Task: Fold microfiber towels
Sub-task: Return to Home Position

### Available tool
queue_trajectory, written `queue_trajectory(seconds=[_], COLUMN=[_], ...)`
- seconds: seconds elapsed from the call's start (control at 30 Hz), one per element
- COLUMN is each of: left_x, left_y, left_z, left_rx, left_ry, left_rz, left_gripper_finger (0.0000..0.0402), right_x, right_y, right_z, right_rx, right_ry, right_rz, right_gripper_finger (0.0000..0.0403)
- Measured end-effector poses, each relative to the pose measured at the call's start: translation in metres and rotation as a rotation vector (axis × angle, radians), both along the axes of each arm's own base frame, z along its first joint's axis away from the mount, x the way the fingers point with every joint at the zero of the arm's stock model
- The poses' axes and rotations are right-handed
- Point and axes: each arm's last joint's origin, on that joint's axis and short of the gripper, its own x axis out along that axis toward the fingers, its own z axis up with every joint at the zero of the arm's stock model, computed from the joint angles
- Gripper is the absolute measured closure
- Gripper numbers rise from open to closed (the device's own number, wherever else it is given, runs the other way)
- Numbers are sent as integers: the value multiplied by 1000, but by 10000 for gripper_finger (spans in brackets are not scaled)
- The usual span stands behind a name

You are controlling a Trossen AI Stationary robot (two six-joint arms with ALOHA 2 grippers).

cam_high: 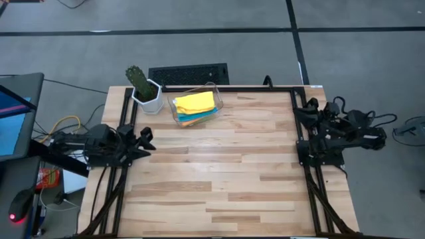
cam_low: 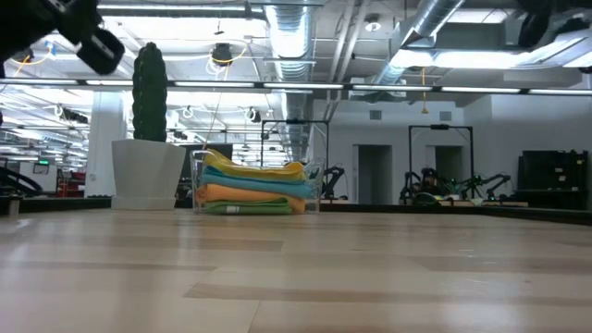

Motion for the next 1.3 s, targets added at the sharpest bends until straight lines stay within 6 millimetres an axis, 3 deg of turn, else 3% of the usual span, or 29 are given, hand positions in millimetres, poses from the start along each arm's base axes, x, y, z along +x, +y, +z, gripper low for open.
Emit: queue_trajectory(seconds=[0.3,0.5,0.87,1.03,1.3], left_x=[2,5,7,9,9], left_y=[2,8,15,18,21], left_z=[-8,-16,-32,-41,-41], left_rx=[91,90,-2,-53,-52], left_ry=[57,148,293,316,319], left_rz=[15,216,440,553,596], left_gripper_finger=[269,269,269,269,269], right_x=[8,24,36,43,47], right_y=[-4,-2,-2,-3,-8], right_z=[-29,-63,-94,-118,-120], right_rx=[-170,-199,-188,-83,-86], right_ry=[292,407,461,467,403], right_rz=[-185,-179,-204,-260,-338], right_gripper_finger=[327,327,327,327,327])
